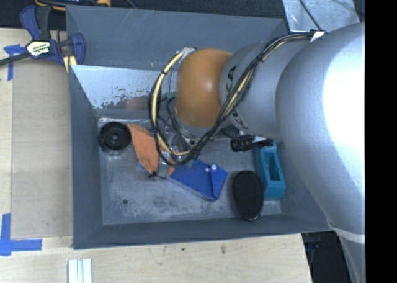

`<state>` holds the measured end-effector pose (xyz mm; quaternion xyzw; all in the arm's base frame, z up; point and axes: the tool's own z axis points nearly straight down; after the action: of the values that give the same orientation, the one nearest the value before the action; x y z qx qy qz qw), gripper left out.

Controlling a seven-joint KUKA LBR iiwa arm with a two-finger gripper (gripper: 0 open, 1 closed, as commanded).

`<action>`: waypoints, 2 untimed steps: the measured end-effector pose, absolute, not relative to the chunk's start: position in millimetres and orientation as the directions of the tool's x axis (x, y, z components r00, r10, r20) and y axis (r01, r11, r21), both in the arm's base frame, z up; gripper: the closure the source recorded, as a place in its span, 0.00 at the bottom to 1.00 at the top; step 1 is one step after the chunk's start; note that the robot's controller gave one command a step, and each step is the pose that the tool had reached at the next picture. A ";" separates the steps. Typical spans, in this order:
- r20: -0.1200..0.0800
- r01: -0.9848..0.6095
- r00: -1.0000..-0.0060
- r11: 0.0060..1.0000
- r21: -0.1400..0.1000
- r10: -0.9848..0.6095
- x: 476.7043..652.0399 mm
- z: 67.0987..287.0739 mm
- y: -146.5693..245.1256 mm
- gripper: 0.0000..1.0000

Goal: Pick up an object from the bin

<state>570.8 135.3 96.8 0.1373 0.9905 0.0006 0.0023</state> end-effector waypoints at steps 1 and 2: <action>-0.001 0.354 -0.935 0.935 0.001 0.354 587.0 76.0 149.5 0.00; -0.014 0.285 -0.959 0.959 0.011 0.285 590.4 74.7 149.0 1.00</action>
Offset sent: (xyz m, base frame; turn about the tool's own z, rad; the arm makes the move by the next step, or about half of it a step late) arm 0.0135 0.0102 -0.0268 0.0025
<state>590.4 149.0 74.7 0.1438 0.9896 0.0042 0.0075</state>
